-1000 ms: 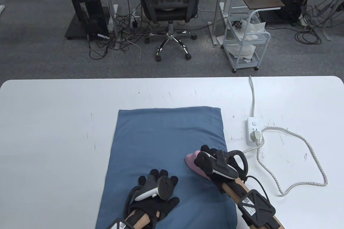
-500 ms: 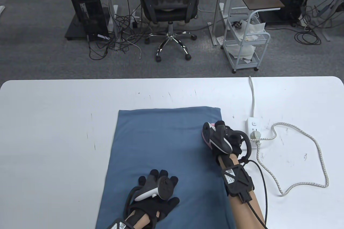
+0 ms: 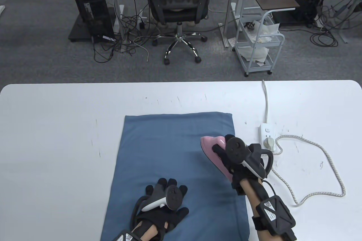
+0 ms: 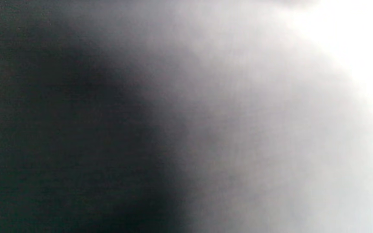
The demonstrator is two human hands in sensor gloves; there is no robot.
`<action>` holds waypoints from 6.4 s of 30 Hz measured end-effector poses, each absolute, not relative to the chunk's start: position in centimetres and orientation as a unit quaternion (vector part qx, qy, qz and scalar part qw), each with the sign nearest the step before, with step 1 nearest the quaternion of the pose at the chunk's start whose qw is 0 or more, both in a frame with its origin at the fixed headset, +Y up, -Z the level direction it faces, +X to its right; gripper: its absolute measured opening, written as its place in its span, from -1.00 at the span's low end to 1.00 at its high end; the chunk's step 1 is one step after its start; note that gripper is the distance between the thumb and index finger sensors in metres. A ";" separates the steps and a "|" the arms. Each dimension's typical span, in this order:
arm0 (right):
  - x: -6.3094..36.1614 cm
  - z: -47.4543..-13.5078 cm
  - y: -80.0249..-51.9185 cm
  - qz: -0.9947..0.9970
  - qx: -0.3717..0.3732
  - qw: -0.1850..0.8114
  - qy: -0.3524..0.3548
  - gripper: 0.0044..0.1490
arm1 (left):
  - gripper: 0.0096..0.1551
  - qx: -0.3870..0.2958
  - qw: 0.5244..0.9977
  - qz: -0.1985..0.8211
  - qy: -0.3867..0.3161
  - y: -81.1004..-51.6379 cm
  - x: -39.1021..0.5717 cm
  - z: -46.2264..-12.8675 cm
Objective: Iron pillowcase with electric iron on table
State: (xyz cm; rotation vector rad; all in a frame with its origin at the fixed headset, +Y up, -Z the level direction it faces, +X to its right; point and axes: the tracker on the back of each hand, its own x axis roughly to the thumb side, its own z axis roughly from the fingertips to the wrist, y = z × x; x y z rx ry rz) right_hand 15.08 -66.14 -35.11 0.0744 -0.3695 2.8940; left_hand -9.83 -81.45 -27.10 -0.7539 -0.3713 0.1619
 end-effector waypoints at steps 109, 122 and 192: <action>6.7 -35.0 -71.6 0.976 0.196 -0.051 -0.079 -0.20 | -0.10 -0.365 0.916 0.085 -0.139 -81.6 -10.7 -26.6; 4.8 -42.3 -73.0 0.981 0.128 -0.091 -0.115 -0.19 | -0.10 -0.366 0.916 0.085 -0.141 -81.6 -10.6 -26.5; -4.4 -43.9 -73.0 0.971 0.185 -0.077 -0.132 -0.18 | -0.09 -0.366 0.916 0.085 -0.143 -81.5 -10.6 -26.6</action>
